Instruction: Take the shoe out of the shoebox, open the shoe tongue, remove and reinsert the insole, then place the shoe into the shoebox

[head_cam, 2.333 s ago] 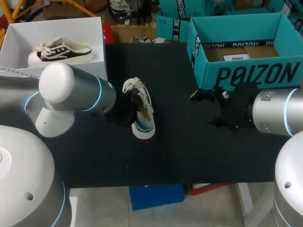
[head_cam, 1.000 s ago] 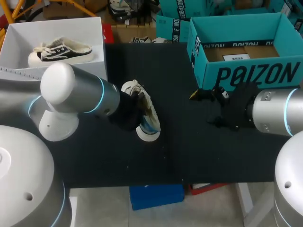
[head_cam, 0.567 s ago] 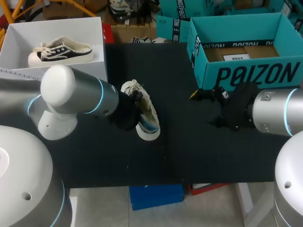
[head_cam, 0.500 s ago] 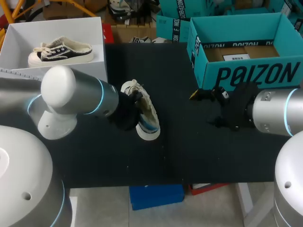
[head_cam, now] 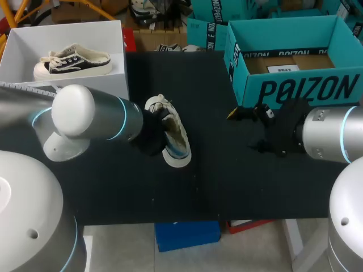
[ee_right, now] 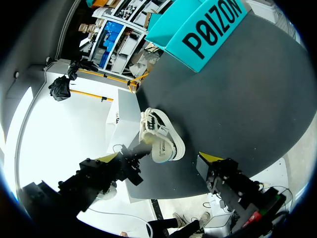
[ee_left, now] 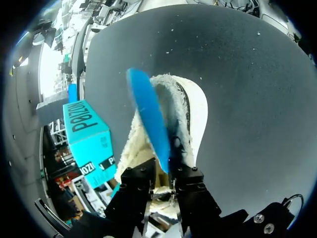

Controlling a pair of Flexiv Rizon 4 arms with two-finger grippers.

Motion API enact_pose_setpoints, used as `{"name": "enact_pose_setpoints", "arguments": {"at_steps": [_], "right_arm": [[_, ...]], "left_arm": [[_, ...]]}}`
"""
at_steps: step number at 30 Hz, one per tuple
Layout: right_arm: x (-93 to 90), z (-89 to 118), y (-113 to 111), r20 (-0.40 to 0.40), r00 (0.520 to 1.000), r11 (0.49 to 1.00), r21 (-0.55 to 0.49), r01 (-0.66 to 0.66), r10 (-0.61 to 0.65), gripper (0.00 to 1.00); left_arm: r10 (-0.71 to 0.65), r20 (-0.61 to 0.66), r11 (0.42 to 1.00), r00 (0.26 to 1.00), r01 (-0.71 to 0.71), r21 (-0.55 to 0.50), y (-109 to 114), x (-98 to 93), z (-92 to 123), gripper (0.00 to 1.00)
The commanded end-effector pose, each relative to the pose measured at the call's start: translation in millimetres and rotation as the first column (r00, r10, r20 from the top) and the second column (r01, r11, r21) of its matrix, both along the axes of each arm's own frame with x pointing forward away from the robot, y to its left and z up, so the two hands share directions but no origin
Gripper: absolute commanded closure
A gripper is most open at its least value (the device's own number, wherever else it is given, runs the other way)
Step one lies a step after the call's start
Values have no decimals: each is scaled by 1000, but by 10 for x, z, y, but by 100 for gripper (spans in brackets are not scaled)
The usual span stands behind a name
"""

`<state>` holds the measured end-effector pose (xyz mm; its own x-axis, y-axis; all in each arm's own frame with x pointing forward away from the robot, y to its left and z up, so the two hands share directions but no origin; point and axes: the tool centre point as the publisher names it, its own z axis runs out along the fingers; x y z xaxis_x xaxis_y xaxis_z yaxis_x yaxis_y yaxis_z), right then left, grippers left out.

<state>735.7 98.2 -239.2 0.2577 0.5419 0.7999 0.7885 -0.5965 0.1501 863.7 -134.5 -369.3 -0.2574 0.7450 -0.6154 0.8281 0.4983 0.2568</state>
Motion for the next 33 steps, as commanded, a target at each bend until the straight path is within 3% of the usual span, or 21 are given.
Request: {"name": "enact_pose_setpoints", "arguments": {"at_steps": [1, 3, 5, 15, 21, 33], "right_arm": [[-16, -13, -60, -16, 1000, 1000, 20, -21, 22, 0], [-16, -13, -60, -16, 1000, 1000, 20, -21, 22, 0], [-16, -13, -60, -16, 1000, 1000, 20, -21, 22, 0], [-16, -13, -60, -16, 1000, 1000, 20, -21, 22, 0], [-16, -13, -60, -16, 1000, 1000, 20, -21, 22, 0], [-16, -13, -60, -16, 1000, 1000, 20, -21, 22, 0]], "left_arm": [[13, 14, 1000, 1000, -13, 5, -3, 0, 8, 27], [17, 15, 1000, 1000, -17, 6, 13, 14, 15, 27], [22, 16, 1000, 1000, -23, 9, 27, 30, 15, 39], [32, 41, 999, 999, -33, 25, 40, 102, 29, 67], [27, 79, 997, 997, -32, 66, 45, 130, -10, 70], [38, 52, 998, 998, -41, 57, 35, 177, -134, 65]]}}
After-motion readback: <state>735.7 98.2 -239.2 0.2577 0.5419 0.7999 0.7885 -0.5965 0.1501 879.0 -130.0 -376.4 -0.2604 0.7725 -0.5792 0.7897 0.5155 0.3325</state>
